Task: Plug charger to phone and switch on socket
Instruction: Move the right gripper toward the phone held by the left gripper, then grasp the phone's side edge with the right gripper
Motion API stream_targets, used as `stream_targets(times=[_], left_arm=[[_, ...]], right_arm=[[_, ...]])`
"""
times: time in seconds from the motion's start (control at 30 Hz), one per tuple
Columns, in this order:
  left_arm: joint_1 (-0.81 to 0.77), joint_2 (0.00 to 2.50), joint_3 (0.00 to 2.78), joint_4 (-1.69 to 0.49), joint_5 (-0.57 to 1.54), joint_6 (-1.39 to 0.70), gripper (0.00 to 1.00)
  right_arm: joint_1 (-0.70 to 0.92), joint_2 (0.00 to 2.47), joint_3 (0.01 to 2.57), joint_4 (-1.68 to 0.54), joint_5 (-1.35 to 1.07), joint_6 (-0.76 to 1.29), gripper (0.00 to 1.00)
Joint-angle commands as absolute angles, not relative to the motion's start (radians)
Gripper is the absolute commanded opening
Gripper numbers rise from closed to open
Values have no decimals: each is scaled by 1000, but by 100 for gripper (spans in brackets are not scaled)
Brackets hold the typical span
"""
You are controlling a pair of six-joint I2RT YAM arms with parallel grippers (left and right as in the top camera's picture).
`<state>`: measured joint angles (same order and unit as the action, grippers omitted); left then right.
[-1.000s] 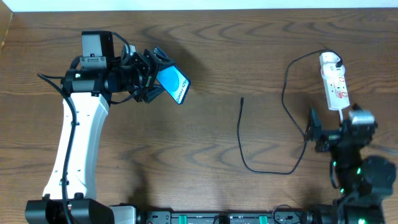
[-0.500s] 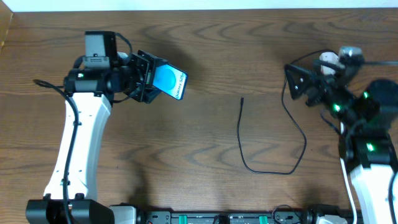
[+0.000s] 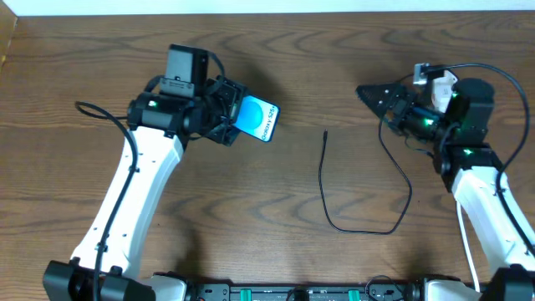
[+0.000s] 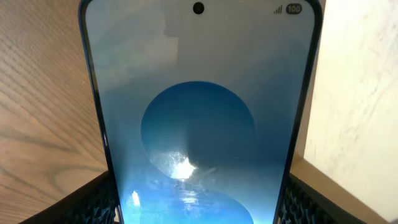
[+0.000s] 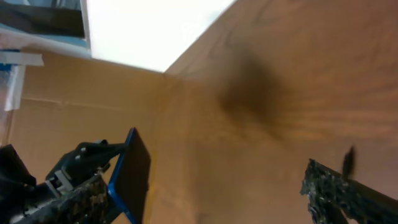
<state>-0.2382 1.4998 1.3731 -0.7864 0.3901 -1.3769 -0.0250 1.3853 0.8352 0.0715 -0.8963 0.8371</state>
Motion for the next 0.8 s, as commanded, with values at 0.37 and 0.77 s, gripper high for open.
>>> stream_targets(times=[0.37, 0.77], left_arm=[[-336, 1525, 1378, -783, 321, -1577, 7], [-401, 1549, 1378, -775, 320, -1595, 7]], right_arm=[[202, 1401, 850, 72, -963, 714, 95], [289, 1401, 850, 67, -959, 625, 93]])
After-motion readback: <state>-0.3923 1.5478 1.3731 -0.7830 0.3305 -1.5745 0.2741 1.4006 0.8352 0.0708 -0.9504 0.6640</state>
